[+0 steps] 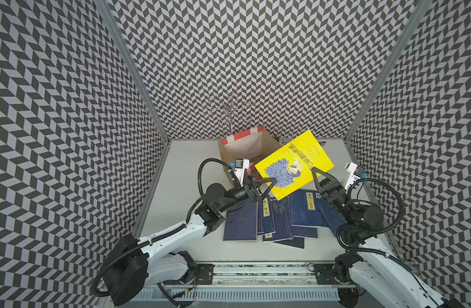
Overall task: Put the books into the canvas bag
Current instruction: Pick up the book from the book.
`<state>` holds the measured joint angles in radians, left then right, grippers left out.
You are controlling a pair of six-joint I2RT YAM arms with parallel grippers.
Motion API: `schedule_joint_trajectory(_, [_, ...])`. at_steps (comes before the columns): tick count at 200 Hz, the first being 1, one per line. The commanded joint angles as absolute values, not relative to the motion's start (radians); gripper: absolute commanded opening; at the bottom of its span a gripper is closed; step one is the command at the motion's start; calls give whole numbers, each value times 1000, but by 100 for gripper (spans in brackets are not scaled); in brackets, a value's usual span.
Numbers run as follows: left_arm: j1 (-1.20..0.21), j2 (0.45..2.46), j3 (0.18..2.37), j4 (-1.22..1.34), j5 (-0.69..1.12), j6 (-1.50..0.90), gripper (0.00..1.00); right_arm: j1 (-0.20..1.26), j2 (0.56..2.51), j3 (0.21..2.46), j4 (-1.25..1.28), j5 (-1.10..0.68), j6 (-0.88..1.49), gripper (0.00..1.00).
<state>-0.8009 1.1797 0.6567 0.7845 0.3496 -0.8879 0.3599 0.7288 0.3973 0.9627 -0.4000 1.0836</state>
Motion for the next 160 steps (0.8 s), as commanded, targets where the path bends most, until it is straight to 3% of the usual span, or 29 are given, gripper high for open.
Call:
schedule_joint_trajectory(1, [-807, 1202, 686, 839, 364, -917, 99, 379, 736, 420, 1163, -388, 1109, 0])
schedule_joint_trajectory(21, [-807, 1221, 692, 890, 399, -937, 93, 392, 766, 410, 1206, -376, 1107, 0])
schedule_joint_trajectory(54, [-807, 1213, 686, 942, 422, -947, 61, 406, 823, 371, 1297, -326, 1094, 0])
schedule_joint_trajectory(92, [-806, 1198, 693, 940, 438, -944, 34, 429, 913, 343, 1428, -293, 1098, 0])
schedule_joint_trajectory(111, [-805, 1186, 709, 883, 421, -922, 0, 445, 949, 339, 1468, -281, 1088, 0])
schedule_joint_trajectory(146, [-751, 1097, 780, 607, 336, -824, 0, 452, 996, 365, 1417, -305, 1078, 1])
schedule_joint_trajectory(160, [-688, 1067, 842, 434, 332, -774, 0, 434, 1013, 379, 1385, -342, 1065, 28])
